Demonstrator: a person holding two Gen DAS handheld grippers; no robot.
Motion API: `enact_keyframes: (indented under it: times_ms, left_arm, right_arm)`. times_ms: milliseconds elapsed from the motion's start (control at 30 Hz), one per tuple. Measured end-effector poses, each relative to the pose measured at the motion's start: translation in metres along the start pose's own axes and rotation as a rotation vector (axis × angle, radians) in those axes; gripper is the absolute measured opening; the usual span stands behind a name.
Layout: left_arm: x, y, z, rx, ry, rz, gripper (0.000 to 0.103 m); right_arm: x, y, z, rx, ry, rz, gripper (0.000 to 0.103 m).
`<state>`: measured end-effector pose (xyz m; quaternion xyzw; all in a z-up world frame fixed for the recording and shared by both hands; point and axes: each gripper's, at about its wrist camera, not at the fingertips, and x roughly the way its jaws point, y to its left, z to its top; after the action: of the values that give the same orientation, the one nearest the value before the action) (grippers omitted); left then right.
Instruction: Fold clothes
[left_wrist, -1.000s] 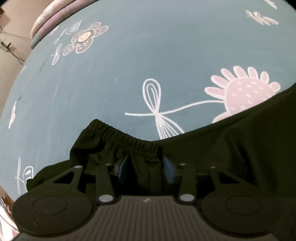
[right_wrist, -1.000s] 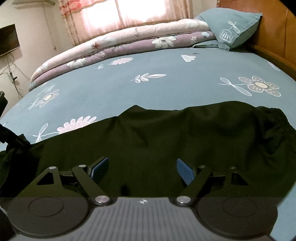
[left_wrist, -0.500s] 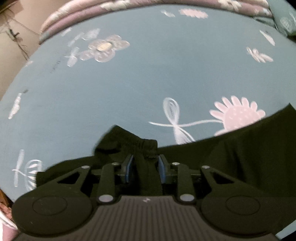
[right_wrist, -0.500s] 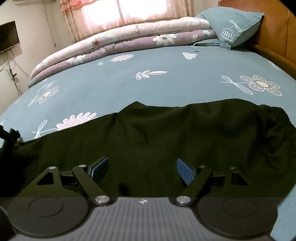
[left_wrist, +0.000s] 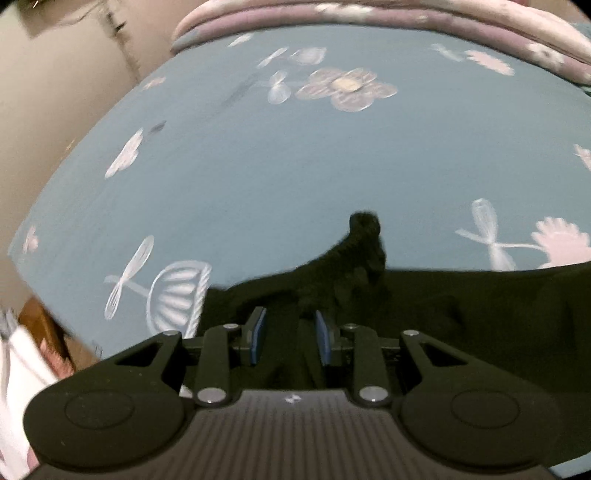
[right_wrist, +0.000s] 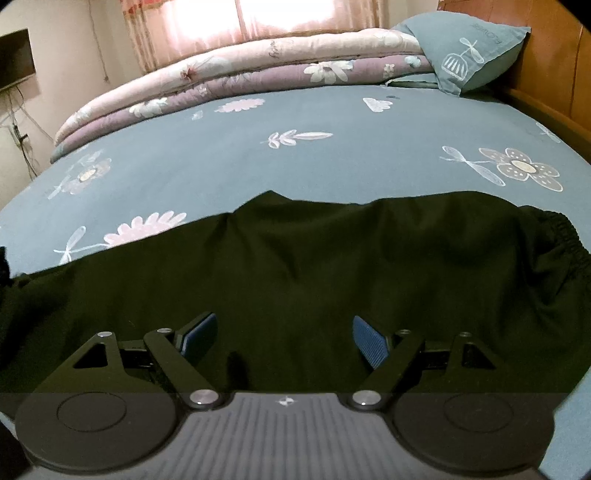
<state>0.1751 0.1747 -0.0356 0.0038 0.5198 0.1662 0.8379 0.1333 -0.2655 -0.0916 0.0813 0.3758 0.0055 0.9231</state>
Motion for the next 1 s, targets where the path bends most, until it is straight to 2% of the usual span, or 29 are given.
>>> enact_keyframes:
  times_ms: [233,300,467,600,767,833,1000]
  left_arm:
    - [0.026,0.040,-0.027,-0.092,0.066,-0.005,0.027]
    - [0.028,0.049,-0.030,-0.116,0.053,-0.046,0.027]
    - [0.033,0.060,-0.027,-0.161,0.001,-0.219,0.027]
    - [0.046,0.064,-0.025,-0.174,0.004,-0.253,0.028]
    - [0.054,0.075,-0.036,-0.189,0.000,-0.309,0.037]
    - [0.056,0.081,-0.043,-0.190,0.000,-0.361,0.044]
    - [0.076,0.104,-0.049,-0.286,0.040,-0.519,0.044]
  right_arm:
    - [0.009,0.006,-0.001,-0.025,0.020,-0.029,0.084]
    - [0.010,0.008,-0.001,-0.031,0.021,-0.033,0.084]
    - [0.006,0.013,0.001,-0.047,-0.011,-0.019,0.084]
    - [-0.002,0.021,0.001,-0.073,-0.069,0.057,0.084]
    - [-0.012,0.047,0.007,-0.099,-0.092,0.210,0.084]
    - [-0.016,0.066,0.014,-0.124,-0.100,0.263,0.084]
    - [-0.017,0.124,0.024,-0.219,-0.106,0.287,0.084]
